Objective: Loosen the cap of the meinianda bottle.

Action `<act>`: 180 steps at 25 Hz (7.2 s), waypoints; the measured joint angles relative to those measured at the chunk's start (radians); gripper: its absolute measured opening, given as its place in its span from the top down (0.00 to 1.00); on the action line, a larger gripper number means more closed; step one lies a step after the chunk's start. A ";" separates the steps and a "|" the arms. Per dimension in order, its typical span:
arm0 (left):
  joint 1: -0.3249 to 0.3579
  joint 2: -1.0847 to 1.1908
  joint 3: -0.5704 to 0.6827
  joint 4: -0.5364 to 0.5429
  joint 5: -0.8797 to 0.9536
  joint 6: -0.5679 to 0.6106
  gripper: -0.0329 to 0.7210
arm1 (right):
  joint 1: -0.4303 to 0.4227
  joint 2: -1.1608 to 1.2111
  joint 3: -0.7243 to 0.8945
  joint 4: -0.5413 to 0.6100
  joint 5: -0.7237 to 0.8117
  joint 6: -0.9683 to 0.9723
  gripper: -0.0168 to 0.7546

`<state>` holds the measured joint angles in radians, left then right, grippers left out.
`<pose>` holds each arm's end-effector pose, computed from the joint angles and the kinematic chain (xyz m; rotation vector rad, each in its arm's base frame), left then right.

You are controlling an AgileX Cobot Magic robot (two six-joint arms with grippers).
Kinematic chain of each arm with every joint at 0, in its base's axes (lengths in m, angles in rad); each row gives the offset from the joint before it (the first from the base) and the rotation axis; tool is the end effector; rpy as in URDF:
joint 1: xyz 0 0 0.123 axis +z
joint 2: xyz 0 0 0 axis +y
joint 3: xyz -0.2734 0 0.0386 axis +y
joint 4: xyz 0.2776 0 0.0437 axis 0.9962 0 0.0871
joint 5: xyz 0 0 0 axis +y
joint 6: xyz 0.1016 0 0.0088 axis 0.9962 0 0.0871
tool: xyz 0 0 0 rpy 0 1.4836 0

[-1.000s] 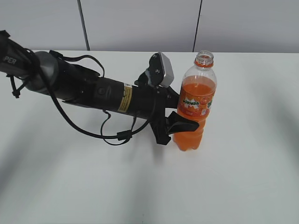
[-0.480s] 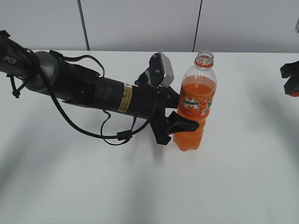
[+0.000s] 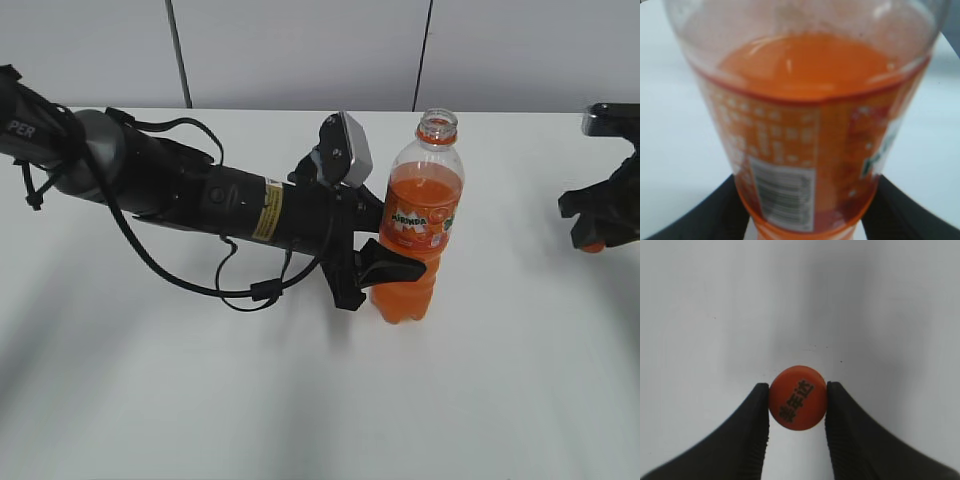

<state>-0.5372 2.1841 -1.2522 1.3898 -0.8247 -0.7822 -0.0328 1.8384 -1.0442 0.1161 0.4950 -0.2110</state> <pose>0.3452 -0.2913 0.0847 1.4325 1.5709 -0.8944 0.3721 -0.0066 0.1142 -0.1193 2.7643 0.0392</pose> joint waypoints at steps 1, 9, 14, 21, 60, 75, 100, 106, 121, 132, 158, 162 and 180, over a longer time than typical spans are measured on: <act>0.000 0.000 0.000 0.000 0.000 0.000 0.42 | 0.000 0.016 0.000 0.014 -0.002 -0.008 0.64; 0.000 0.000 0.000 -0.003 -0.002 0.000 0.42 | 0.000 0.073 0.032 0.191 -0.081 -0.169 0.64; 0.000 0.000 0.000 -0.004 -0.002 0.000 0.42 | 0.000 0.076 0.078 0.198 -0.166 -0.185 0.64; 0.000 0.000 0.000 -0.004 -0.002 0.000 0.42 | 0.000 0.078 0.115 0.201 -0.234 -0.187 0.64; 0.094 -0.060 0.001 0.206 -0.036 -0.098 0.18 | 0.000 -0.199 0.119 0.233 -0.149 -0.190 0.23; 0.165 -0.209 0.001 0.302 0.400 -0.213 0.25 | 0.000 -0.395 0.119 0.215 -0.263 -0.278 0.23; 0.392 -0.314 -0.101 -1.094 1.666 0.790 0.32 | 0.000 -0.433 0.063 0.005 -0.183 -0.165 0.23; 0.449 -0.316 -0.195 -1.171 1.860 0.827 0.32 | 0.000 -0.433 -0.091 0.008 0.092 -0.066 0.23; 0.449 -0.511 -0.218 -1.209 2.041 0.829 0.33 | 0.000 -0.440 -0.317 -0.015 0.707 -0.053 0.23; 0.449 -0.727 -0.178 -1.350 2.044 0.829 0.33 | 0.000 -0.594 -0.282 -0.044 0.717 -0.035 0.23; 0.449 -1.499 0.471 -1.396 1.960 0.829 0.33 | 0.000 -1.232 0.374 -0.042 0.673 -0.030 0.23; 0.449 -1.616 0.538 -1.396 1.951 0.829 0.34 | 0.000 -1.346 0.464 -0.036 0.673 -0.016 0.23; 0.449 -2.052 0.654 -1.404 1.935 0.829 0.39 | 0.000 -1.755 0.558 -0.033 0.674 -0.003 0.23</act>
<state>-0.0881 0.1323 -0.5986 -0.0138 1.1100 0.0473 -0.0328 0.0831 -0.4862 0.0834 1.1688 -0.2144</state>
